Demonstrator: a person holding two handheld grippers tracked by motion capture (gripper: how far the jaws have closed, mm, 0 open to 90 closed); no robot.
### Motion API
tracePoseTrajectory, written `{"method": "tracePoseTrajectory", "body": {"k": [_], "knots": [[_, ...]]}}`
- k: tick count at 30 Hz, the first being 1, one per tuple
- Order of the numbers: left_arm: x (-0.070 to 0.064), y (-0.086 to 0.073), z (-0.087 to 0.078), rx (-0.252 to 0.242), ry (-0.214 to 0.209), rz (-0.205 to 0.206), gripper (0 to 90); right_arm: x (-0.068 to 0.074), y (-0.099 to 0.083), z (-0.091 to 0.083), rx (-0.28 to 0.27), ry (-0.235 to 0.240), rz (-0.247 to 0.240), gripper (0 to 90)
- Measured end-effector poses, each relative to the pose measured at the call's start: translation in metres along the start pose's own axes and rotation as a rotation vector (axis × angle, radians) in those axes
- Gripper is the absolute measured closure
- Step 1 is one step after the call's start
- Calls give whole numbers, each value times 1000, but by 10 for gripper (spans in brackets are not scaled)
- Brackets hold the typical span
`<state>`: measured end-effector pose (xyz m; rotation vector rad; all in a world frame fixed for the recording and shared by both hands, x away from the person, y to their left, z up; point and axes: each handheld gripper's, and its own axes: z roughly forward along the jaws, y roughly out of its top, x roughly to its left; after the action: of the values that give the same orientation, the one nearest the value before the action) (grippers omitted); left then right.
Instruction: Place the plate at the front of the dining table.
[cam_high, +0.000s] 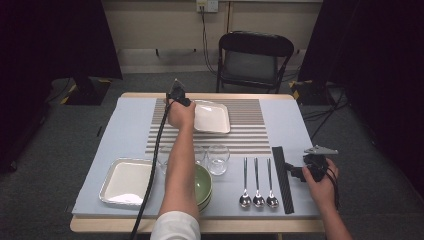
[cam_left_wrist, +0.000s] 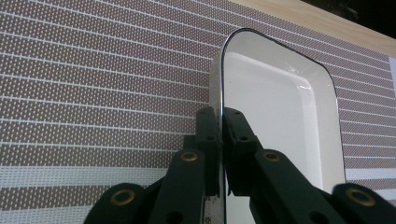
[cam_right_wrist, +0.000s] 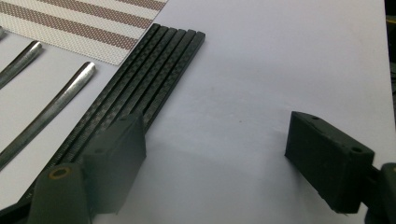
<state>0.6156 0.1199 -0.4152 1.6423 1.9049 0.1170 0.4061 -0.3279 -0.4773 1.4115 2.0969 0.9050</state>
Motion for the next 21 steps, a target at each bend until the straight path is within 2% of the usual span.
{"method": "tracePoseTrajectory", "body": {"k": [11,15,21], "knots": [[2,-1,4,6,6,-3,866,0,0,0,1,0,0,195],[4,-2,4,14,10,8,867,0,0,0,0,0,0,194],[5,-2,6,8,6,-3,868,0,0,0,0,0,1,194]]}}
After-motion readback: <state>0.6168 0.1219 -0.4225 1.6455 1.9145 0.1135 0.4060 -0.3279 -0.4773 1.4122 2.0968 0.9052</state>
